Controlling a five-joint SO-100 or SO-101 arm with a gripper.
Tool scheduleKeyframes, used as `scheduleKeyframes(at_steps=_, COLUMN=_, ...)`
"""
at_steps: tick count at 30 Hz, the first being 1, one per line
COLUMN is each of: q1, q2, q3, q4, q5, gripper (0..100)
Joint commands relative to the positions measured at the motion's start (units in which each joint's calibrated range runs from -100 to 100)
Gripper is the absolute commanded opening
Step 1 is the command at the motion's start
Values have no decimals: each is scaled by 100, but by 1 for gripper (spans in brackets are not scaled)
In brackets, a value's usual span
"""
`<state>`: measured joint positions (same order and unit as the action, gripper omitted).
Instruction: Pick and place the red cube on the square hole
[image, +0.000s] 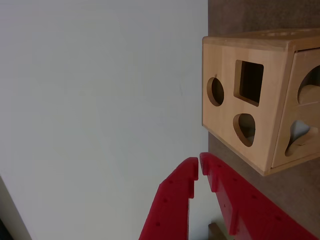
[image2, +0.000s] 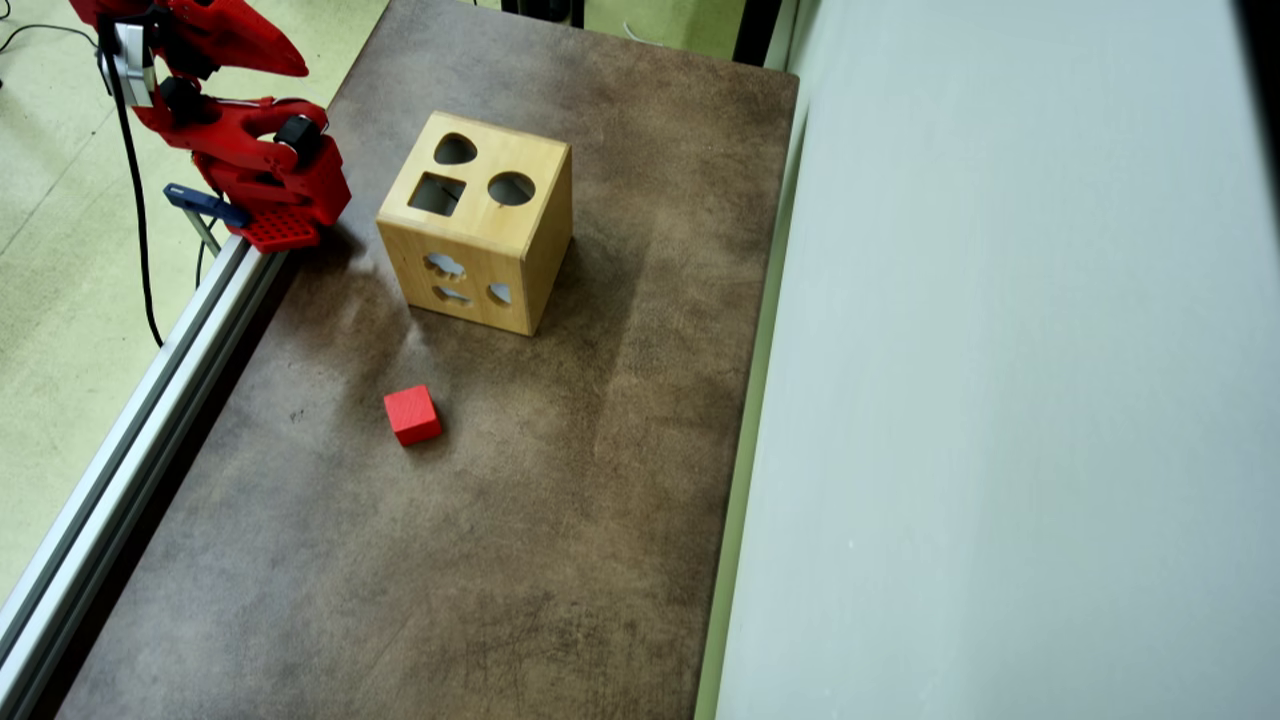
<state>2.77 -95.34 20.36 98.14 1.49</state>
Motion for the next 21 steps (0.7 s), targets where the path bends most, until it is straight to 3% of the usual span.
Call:
scheduleKeyframes(at_steps=1, q1=206, q2=663, q3=-59, q4=-40, q5=34, gripper=1)
scheduleKeyframes(at_steps=8, q1=704, q2=1750, q3=-569, q4=-40, q5=39, gripper=1)
scheduleKeyframes(at_steps=21, q1=786, q2=4460, q3=-3485, q4=-40, q5=161, gripper=1)
